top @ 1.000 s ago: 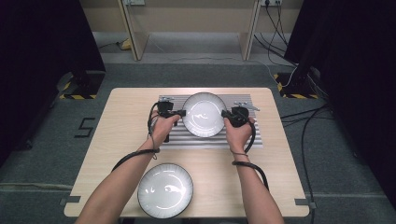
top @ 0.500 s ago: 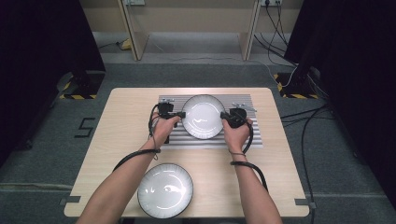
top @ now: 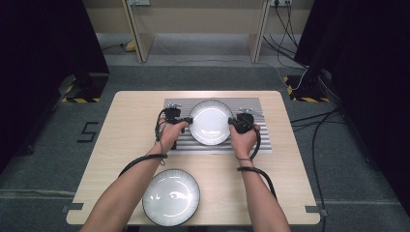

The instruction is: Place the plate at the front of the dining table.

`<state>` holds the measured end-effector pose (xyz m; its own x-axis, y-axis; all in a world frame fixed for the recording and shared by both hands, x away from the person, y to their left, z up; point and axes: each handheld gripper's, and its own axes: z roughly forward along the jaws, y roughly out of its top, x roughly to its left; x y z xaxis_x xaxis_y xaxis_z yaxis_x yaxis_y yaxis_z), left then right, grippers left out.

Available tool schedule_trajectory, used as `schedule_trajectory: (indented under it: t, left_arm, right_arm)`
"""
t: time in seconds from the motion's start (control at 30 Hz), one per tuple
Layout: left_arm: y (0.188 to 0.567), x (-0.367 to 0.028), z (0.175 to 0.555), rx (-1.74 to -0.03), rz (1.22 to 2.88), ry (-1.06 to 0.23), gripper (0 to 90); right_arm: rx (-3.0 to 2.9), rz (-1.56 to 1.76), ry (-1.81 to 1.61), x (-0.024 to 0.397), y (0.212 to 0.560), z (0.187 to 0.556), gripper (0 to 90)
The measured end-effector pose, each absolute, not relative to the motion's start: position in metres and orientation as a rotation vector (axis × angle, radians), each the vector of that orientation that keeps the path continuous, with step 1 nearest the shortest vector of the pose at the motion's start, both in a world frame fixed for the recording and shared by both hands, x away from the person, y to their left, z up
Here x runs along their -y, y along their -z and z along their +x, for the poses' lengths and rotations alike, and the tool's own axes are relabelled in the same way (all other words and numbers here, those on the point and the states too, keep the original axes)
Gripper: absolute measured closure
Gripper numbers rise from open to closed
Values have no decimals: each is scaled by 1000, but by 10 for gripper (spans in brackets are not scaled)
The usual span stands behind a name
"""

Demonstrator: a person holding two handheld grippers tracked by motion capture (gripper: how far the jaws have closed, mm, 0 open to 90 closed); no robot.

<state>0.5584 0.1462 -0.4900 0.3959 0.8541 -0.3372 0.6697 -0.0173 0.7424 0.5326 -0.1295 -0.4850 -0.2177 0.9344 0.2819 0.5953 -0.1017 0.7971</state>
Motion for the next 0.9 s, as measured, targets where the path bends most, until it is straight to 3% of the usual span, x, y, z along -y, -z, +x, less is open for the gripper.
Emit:
schedule_trajectory:
  t: [0.67,0.9]
  left_arm:
    - [503,-142,564,-1355,1803,-313,761]
    - [496,-149,563,-1322,1785,-416,551]
  right_arm:
    - [-1806,1680,-1147,130,496,538,793]
    - [-1808,1669,-1146,131,495,534,715]
